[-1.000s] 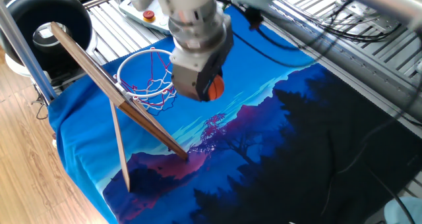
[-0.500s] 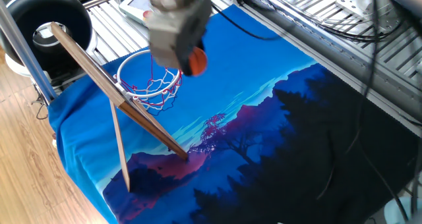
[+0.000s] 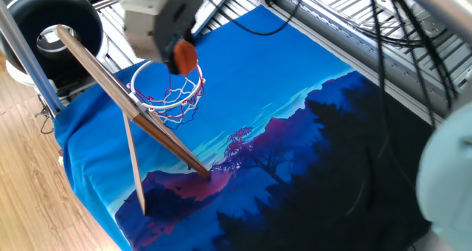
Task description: Grab a basketball, release it and shoot it into the basket
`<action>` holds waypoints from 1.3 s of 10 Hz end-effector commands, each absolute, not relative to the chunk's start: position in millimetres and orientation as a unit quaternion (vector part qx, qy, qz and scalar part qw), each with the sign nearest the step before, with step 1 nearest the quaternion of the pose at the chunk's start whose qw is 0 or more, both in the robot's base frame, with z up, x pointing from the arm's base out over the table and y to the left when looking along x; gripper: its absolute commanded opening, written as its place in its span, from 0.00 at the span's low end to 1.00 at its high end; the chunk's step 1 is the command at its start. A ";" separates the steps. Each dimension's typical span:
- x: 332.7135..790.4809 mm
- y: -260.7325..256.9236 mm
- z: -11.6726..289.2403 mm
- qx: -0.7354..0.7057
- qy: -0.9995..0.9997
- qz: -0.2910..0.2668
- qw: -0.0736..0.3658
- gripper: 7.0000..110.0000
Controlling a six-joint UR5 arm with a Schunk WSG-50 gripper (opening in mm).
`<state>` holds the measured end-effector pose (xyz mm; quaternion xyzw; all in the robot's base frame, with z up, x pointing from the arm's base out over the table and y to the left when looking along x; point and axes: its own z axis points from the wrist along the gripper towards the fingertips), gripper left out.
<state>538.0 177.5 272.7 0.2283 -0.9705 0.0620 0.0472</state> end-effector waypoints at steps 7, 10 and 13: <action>594.0 192.5 246.6 0.222 -0.973 0.066 -0.022 0.00; 586.2 197.6 254.7 0.227 -0.972 0.057 -0.017 0.00; 581.9 198.4 257.2 0.225 -0.972 0.062 -0.014 0.00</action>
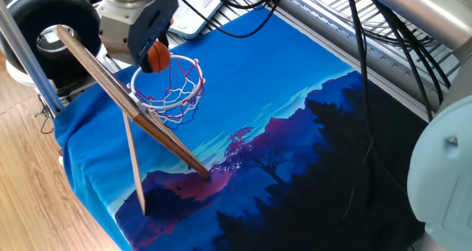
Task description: Grab a basketball, release it and shoot it into the basket
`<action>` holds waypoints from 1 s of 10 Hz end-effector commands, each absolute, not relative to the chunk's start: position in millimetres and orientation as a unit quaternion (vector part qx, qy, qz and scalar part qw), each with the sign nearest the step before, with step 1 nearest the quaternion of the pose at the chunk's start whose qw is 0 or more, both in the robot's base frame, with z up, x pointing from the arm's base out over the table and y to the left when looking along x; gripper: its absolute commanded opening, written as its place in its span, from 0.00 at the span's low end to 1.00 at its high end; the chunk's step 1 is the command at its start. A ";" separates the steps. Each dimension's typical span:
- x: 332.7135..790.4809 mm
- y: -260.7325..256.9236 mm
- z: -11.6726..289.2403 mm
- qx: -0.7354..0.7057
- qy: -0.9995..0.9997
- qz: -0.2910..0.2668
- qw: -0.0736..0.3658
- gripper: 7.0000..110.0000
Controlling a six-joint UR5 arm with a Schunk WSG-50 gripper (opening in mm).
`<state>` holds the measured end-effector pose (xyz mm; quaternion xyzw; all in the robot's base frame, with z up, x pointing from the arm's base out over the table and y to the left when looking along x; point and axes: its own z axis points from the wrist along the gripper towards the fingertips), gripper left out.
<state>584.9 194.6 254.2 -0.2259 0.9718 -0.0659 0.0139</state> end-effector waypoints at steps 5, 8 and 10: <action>582.8 181.8 258.1 -0.300 0.952 -0.068 0.003 0.00; 593.3 173.3 260.4 -0.302 0.949 -0.090 0.018 0.00; 566.3 221.4 256.8 -0.288 0.958 0.017 -0.005 0.00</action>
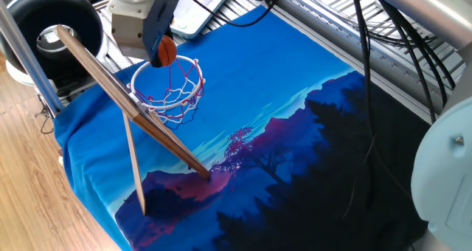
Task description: Grab a basketball, release it and shoot it into the basket
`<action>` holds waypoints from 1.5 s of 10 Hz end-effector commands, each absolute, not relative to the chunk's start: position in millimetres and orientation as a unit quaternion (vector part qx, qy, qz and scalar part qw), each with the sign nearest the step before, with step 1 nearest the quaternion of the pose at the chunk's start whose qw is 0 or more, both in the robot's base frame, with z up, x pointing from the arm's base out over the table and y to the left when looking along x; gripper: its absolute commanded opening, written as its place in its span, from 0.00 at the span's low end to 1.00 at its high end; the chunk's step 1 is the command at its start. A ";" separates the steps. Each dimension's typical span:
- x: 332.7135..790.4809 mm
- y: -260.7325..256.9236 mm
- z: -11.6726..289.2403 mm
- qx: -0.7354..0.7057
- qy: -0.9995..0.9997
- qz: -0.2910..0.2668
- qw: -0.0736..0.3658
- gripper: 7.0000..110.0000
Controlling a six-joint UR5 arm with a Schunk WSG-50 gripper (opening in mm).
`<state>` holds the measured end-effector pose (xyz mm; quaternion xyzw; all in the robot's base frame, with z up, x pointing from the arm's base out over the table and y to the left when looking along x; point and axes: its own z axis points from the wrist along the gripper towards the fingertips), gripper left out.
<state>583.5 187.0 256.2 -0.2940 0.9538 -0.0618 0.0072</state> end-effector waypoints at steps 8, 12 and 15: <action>569.9 249.0 264.7 -0.379 0.921 0.090 0.021 0.57; 552.6 182.1 265.0 -0.409 0.911 0.005 -0.057 0.36; 561.5 149.9 278.8 -0.392 0.918 -0.030 -0.048 0.36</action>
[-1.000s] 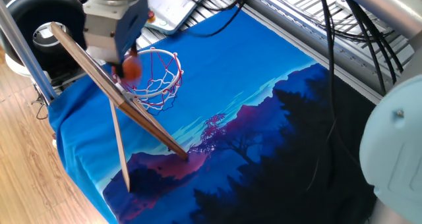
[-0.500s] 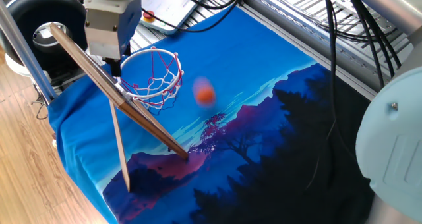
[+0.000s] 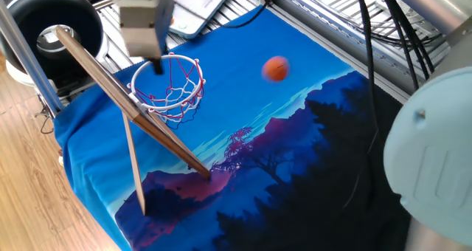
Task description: Grab a basketball, release it and shoot it into the basket
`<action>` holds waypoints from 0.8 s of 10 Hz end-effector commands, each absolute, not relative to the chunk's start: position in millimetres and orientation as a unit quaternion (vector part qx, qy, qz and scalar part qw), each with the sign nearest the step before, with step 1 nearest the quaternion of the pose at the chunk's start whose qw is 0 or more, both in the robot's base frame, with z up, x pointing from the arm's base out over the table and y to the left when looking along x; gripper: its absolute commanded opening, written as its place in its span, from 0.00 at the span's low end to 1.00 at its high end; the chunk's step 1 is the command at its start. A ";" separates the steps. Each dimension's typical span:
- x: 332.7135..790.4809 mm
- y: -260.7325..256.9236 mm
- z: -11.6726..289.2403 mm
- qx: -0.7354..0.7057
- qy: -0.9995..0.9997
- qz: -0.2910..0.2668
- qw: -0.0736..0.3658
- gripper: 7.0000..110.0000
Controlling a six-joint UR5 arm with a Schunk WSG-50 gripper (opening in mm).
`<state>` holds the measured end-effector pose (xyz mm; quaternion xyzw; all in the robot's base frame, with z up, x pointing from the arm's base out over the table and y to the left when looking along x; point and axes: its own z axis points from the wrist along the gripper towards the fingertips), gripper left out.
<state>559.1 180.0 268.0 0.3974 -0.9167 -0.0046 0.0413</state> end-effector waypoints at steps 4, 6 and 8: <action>564.7 92.3 262.5 0.396 -0.914 0.070 0.043 0.15; 558.6 75.8 262.7 0.382 -0.919 0.085 0.054 0.15; 548.7 75.0 256.0 0.378 -0.922 0.064 0.050 0.15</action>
